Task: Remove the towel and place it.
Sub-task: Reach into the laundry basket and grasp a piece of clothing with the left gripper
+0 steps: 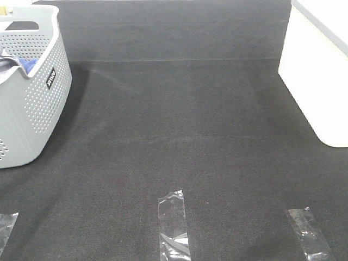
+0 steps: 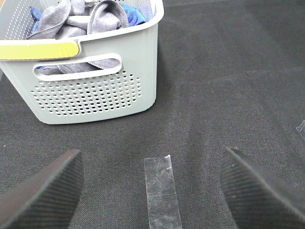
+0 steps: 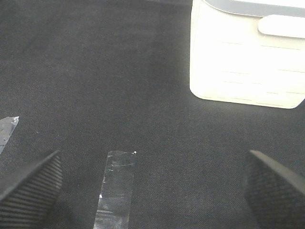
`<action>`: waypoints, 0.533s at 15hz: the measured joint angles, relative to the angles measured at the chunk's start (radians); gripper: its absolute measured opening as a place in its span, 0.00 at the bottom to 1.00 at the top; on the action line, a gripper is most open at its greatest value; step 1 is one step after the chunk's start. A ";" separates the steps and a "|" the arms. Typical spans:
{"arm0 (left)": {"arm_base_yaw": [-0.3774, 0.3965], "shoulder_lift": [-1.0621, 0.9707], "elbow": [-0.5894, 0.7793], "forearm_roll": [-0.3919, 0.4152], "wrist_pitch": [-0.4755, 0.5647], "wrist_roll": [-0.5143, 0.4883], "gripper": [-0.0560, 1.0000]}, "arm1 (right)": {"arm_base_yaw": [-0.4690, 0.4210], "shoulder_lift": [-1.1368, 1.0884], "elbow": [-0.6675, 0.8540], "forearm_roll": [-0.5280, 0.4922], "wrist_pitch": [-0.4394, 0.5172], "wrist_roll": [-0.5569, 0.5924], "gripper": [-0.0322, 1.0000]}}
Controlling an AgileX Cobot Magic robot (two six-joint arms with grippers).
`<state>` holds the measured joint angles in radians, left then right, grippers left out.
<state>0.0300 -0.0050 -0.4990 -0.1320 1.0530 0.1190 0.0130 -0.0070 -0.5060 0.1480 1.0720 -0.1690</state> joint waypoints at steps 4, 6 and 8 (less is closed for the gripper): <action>0.000 0.000 0.000 0.000 0.000 0.000 0.77 | 0.000 0.000 0.000 0.000 0.000 0.000 0.96; 0.000 0.000 0.000 0.000 0.000 0.000 0.77 | 0.000 0.000 0.000 0.000 0.000 0.000 0.96; 0.000 0.000 0.000 0.000 0.000 0.000 0.77 | 0.000 0.000 0.000 0.000 0.000 0.000 0.96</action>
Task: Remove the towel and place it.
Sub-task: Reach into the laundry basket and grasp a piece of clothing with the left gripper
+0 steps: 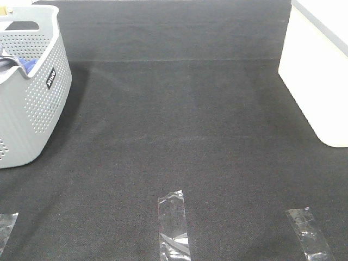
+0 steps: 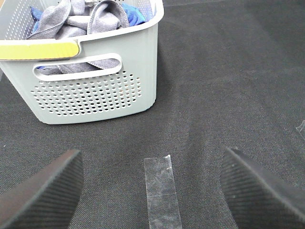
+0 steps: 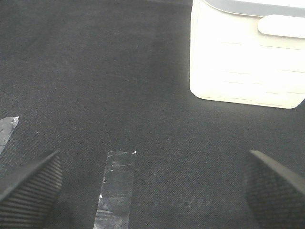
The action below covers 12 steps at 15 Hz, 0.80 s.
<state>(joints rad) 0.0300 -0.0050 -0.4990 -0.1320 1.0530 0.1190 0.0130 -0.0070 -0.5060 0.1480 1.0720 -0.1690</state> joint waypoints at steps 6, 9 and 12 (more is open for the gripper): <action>0.000 0.000 0.000 0.000 0.000 0.000 0.77 | 0.000 0.000 0.000 0.000 0.000 0.000 0.96; 0.000 0.000 0.000 0.000 0.000 0.000 0.77 | 0.000 0.000 0.000 0.000 0.000 0.000 0.96; 0.000 0.000 0.000 0.000 0.000 0.000 0.77 | 0.000 0.000 0.000 0.000 0.000 0.000 0.96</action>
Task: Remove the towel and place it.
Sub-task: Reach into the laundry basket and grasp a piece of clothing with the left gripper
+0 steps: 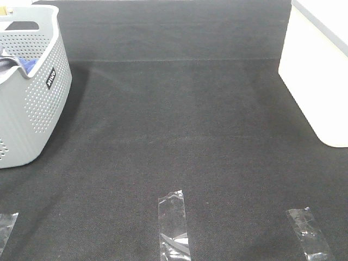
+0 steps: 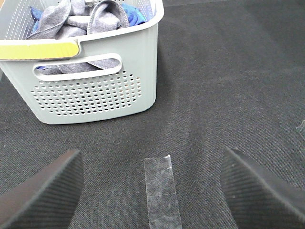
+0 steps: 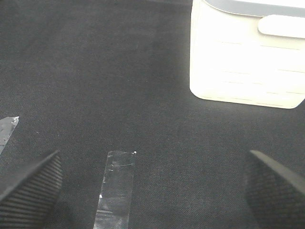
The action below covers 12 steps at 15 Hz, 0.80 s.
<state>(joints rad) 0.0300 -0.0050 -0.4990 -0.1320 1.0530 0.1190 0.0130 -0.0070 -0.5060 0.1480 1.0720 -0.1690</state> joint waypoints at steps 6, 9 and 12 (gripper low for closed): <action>0.000 0.000 0.000 0.000 0.000 0.000 0.77 | 0.000 0.000 0.000 0.000 0.000 0.000 0.96; 0.000 0.000 0.000 0.000 0.000 0.000 0.77 | 0.000 0.000 0.000 0.000 0.000 0.000 0.96; 0.000 0.000 0.000 0.000 0.000 0.000 0.77 | 0.000 0.000 0.000 0.000 0.000 0.000 0.96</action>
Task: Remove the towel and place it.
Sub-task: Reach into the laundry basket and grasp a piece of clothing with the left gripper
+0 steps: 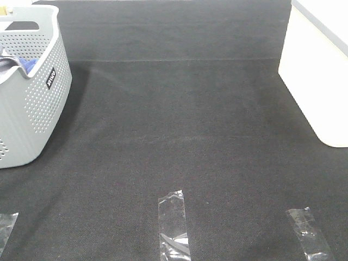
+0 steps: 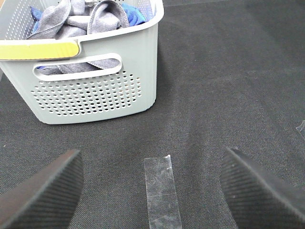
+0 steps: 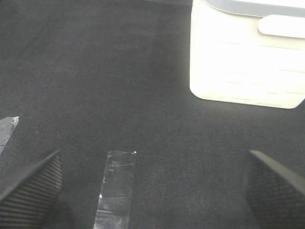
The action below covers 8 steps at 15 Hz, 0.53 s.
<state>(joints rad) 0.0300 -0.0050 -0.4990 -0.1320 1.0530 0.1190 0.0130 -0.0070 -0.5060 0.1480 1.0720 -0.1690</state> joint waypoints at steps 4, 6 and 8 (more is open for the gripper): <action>0.000 0.000 0.000 0.000 0.000 0.000 0.77 | 0.000 0.000 0.000 0.000 0.000 0.000 0.96; 0.000 0.000 0.000 0.000 0.000 0.000 0.77 | 0.000 0.000 0.000 0.000 0.000 0.000 0.96; 0.000 0.000 0.000 0.000 0.000 0.000 0.77 | 0.000 0.000 0.000 0.000 0.000 0.000 0.96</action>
<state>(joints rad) 0.0300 -0.0050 -0.4990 -0.1320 1.0530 0.1190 0.0130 -0.0070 -0.5060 0.1480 1.0720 -0.1690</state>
